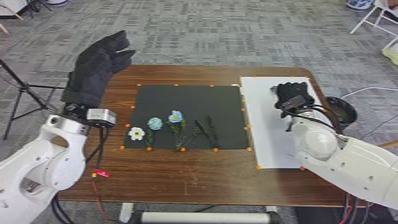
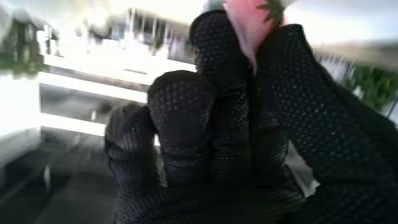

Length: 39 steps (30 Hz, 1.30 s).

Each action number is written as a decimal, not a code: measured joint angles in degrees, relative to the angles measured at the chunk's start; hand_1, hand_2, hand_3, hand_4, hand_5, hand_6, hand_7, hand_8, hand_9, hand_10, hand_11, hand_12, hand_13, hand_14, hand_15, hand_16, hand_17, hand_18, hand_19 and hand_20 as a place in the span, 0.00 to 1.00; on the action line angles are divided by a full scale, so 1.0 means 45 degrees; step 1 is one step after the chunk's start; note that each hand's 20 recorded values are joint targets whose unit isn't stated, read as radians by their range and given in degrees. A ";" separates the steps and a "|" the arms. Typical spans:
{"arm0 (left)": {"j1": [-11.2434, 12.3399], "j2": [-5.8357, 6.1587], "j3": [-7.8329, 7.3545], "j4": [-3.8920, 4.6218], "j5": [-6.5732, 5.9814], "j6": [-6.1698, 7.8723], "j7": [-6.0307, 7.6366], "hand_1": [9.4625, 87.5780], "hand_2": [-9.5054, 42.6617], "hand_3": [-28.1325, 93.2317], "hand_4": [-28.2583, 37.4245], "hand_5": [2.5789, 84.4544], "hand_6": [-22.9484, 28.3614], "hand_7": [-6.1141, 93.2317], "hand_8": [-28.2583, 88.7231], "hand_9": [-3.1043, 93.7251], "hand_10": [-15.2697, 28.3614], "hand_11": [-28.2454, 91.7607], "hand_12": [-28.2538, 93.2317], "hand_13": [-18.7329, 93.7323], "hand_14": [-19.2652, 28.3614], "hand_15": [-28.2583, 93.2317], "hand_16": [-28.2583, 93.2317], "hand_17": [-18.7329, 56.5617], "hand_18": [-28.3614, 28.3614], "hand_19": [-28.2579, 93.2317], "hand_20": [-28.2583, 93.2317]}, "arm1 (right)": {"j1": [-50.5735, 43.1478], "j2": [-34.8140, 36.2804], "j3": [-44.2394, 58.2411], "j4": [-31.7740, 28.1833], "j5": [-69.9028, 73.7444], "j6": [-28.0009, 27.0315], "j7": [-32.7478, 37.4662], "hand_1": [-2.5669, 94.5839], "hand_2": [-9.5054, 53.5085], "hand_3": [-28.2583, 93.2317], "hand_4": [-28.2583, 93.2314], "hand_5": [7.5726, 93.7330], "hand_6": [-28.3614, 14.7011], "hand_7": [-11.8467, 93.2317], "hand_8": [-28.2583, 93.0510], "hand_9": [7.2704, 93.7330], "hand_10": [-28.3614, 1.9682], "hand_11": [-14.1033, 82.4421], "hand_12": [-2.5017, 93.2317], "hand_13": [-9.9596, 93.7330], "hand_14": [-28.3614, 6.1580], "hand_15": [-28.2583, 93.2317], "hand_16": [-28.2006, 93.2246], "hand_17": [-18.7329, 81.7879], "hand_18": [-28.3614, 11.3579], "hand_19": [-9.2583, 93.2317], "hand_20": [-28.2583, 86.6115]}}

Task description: Arrange flowers

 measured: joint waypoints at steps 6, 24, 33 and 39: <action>0.0096 0.0165 -0.0265 -0.0063 0.0000 0.0025 0.0043 0.20 0.14 0.80 0.04 0.35 0.50 0.24 0.17 0.29 0.61 0.40 0.39 0.35 0.69 0.47 0.28 0.13 0.85 0.54 0.35 | 0.0389 0.0149 -0.0425 -0.1433 0.0181 0.0371 -0.0795 0.51 0.00 0.92 0.01 0.82 0.72 0.47 0.23 0.97 0.78 0.31 0.52 0.81 0.67 0.81 0.50 0.54 0.20 0.96 0.71; -0.3840 0.0659 0.2838 0.0632 0.0026 -0.0415 0.0230 0.20 0.14 0.80 0.04 0.35 0.50 0.24 0.17 0.29 0.61 0.40 0.39 0.35 0.69 0.47 0.28 0.13 0.85 0.54 0.35 | 0.2684 -0.4787 -0.2675 -0.1414 0.0207 0.0245 -0.2018 0.51 0.00 0.92 0.01 0.82 0.72 0.47 0.23 0.97 0.77 0.30 0.52 0.80 0.67 0.82 0.50 0.54 0.20 0.97 0.72; -0.4068 0.0557 0.2665 0.0619 0.0034 -0.0423 0.0250 0.20 0.14 0.80 0.04 0.35 0.50 0.24 0.17 0.29 0.61 0.40 0.39 0.35 0.69 0.47 0.28 0.13 0.85 0.55 0.35 | 0.2625 -0.5108 -0.3486 -0.0466 0.0108 -0.0024 -0.2072 0.52 0.00 0.92 0.01 0.82 0.73 0.47 0.22 0.97 0.78 0.29 0.51 0.80 0.67 0.82 0.50 0.54 0.20 0.97 0.72; -0.3722 0.0560 0.2517 0.0545 0.0037 -0.0434 0.0286 0.20 0.14 0.80 0.04 0.35 0.50 0.24 0.17 0.29 0.61 0.40 0.39 0.35 0.69 0.47 0.28 0.13 0.85 0.55 0.35 | 0.2592 -0.5278 -0.3826 -0.0028 0.0012 -0.0148 -0.1726 0.52 0.00 0.92 0.01 0.82 0.73 0.47 0.22 0.97 0.78 0.29 0.51 0.80 0.67 0.82 0.50 0.54 0.20 0.97 0.72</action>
